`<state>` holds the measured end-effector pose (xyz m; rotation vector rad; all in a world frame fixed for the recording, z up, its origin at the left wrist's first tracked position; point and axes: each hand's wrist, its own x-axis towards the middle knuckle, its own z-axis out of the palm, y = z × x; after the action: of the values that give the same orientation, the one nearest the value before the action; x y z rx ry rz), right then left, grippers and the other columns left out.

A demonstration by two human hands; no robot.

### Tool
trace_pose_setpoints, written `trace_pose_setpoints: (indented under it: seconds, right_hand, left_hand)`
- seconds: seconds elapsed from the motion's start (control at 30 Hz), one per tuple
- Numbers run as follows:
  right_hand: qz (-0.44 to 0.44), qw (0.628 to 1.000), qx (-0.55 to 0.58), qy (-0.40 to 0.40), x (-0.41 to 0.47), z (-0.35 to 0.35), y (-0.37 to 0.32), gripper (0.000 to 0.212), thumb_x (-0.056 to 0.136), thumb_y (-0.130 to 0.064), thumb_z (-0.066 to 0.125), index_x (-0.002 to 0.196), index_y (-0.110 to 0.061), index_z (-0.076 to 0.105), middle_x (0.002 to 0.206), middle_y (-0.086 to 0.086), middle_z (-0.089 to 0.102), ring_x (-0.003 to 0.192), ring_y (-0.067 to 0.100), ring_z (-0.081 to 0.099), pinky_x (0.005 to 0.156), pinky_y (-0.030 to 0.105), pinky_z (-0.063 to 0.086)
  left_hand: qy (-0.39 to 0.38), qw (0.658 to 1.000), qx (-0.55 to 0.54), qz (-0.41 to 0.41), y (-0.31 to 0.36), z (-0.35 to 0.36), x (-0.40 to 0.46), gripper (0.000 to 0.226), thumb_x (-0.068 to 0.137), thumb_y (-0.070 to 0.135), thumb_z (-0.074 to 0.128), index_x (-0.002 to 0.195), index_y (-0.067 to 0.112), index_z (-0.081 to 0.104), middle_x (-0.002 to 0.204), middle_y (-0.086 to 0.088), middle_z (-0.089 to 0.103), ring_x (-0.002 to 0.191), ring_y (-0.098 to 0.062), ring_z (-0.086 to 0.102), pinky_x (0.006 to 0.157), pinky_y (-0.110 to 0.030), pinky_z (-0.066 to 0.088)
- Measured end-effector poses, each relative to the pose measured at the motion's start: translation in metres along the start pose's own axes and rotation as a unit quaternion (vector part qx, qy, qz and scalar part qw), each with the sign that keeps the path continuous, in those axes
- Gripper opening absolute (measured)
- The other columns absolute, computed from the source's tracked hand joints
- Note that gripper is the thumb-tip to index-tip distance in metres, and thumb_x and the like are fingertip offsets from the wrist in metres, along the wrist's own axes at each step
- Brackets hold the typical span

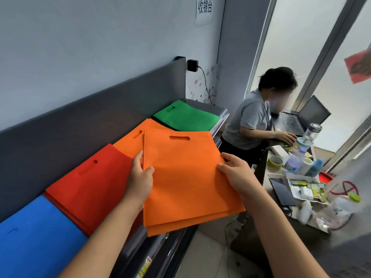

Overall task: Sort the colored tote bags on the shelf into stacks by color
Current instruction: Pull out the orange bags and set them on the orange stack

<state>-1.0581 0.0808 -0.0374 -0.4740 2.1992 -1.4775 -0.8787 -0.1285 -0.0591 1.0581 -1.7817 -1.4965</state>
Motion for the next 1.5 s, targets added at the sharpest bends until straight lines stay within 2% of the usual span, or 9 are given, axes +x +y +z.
trace_pose_setpoints:
  seconds: [0.3, 0.5, 0.6, 0.7, 0.77, 0.87, 1.1, 1.3, 1.5]
  right_hand:
    - [-0.009, 0.998, -0.033, -0.048, 0.109, 0.038, -0.023, 0.051, 0.102, -0.021, 0.066, 0.151, -0.024, 0.056, 0.141, 0.003, 0.066, 0.114, 0.024, 0.071, 0.105, 0.051, 0.057]
    - [-0.041, 0.984, -0.108, -0.139, 0.214, 0.081, -0.047, 0.054, 0.101, -0.024, 0.067, 0.153, -0.023, 0.052, 0.142, 0.007, 0.066, 0.119, 0.027, 0.069, 0.107, 0.050, 0.055]
    - [-0.067, 0.966, -0.176, -0.178, 0.261, 0.110, -0.057, 0.059, 0.100, -0.018, 0.064, 0.156, -0.017, 0.048, 0.142, 0.012, 0.065, 0.123, 0.031, 0.066, 0.108, 0.045, 0.052]
    - [-0.094, 0.944, -0.239, -0.207, 0.294, 0.136, -0.061, 0.052, 0.096, -0.011, 0.059, 0.148, -0.011, 0.057, 0.135, 0.015, 0.069, 0.120, 0.034, 0.066, 0.099, 0.038, 0.052]
    - [-0.119, 0.923, -0.288, -0.226, 0.311, 0.151, -0.059, 0.031, 0.092, -0.010, 0.057, 0.120, -0.006, 0.070, 0.117, 0.018, 0.075, 0.109, 0.038, 0.069, 0.086, 0.037, 0.052]
    - [-0.153, 0.893, -0.354, -0.233, 0.328, 0.168, -0.051, 0.013, 0.090, -0.016, 0.056, 0.086, -0.006, 0.062, 0.101, 0.025, 0.073, 0.098, 0.044, 0.068, 0.072, 0.037, 0.045]
    - [-0.217, 0.875, -0.354, -0.250, 0.345, 0.187, -0.050, 0.020, 0.091, -0.012, 0.057, 0.105, 0.000, 0.064, 0.108, 0.026, 0.069, 0.101, 0.046, 0.065, 0.081, 0.044, 0.049]
    - [-0.339, 0.818, -0.420, -0.197, 0.327, 0.193, -0.052, 0.034, 0.092, -0.015, 0.058, 0.124, -0.006, 0.063, 0.120, 0.021, 0.059, 0.112, 0.046, 0.054, 0.088, 0.050, 0.050]
    - [-0.388, 0.807, -0.293, -0.336, 0.274, 0.247, -0.068, 0.058, 0.096, -0.018, 0.063, 0.151, -0.004, 0.052, 0.131, 0.022, 0.060, 0.121, 0.044, 0.056, 0.105, 0.049, 0.046]
  left_hand:
    - [0.049, 0.998, 0.045, -0.010, -0.005, 0.001, 0.075, 0.057, 0.099, 0.002, 0.047, 0.151, 0.023, 0.039, 0.130, -0.001, 0.060, 0.100, -0.002, 0.060, 0.074, -0.020, 0.045]
    - [0.127, 0.985, 0.113, -0.040, -0.017, -0.001, 0.128, 0.048, 0.096, 0.001, 0.052, 0.138, 0.025, 0.044, 0.097, -0.001, 0.067, 0.076, -0.023, 0.064, 0.061, -0.032, 0.045]
    - [0.146, 0.970, 0.176, -0.081, -0.015, 0.000, 0.143, 0.042, 0.096, 0.005, 0.058, 0.131, 0.025, 0.045, 0.088, 0.005, 0.062, 0.069, -0.016, 0.061, 0.056, -0.031, 0.042]
    - [0.168, 0.949, 0.231, -0.131, -0.020, 0.001, 0.155, 0.036, 0.094, 0.010, 0.063, 0.127, 0.019, 0.050, 0.083, 0.006, 0.060, 0.069, -0.016, 0.062, 0.060, -0.033, 0.045]
    - [0.184, 0.931, 0.267, -0.166, -0.024, 0.000, 0.161, 0.036, 0.092, 0.018, 0.066, 0.127, 0.016, 0.056, 0.086, 0.006, 0.062, 0.076, -0.020, 0.065, 0.064, -0.034, 0.048]
    - [0.204, 0.904, 0.323, -0.191, -0.027, 0.001, 0.167, 0.033, 0.089, 0.028, 0.066, 0.121, 0.020, 0.063, 0.096, 0.001, 0.072, 0.088, -0.027, 0.070, 0.076, -0.039, 0.057]
    - [0.243, 0.866, 0.380, -0.216, -0.030, 0.014, 0.175, 0.031, 0.089, 0.035, 0.064, 0.115, 0.019, 0.065, 0.106, -0.003, 0.072, 0.101, -0.030, 0.069, 0.081, -0.041, 0.058]
    - [0.275, 0.863, 0.369, -0.210, -0.034, 0.009, 0.177, 0.052, 0.092, 0.036, 0.063, 0.141, 0.021, 0.054, 0.125, -0.007, 0.062, 0.116, -0.027, 0.062, 0.092, -0.039, 0.053]
    - [0.352, 0.858, 0.337, -0.162, -0.037, -0.024, 0.126, 0.049, 0.096, 0.030, 0.066, 0.142, 0.018, 0.054, 0.116, -0.004, 0.063, 0.110, -0.022, 0.061, 0.095, -0.036, 0.049]
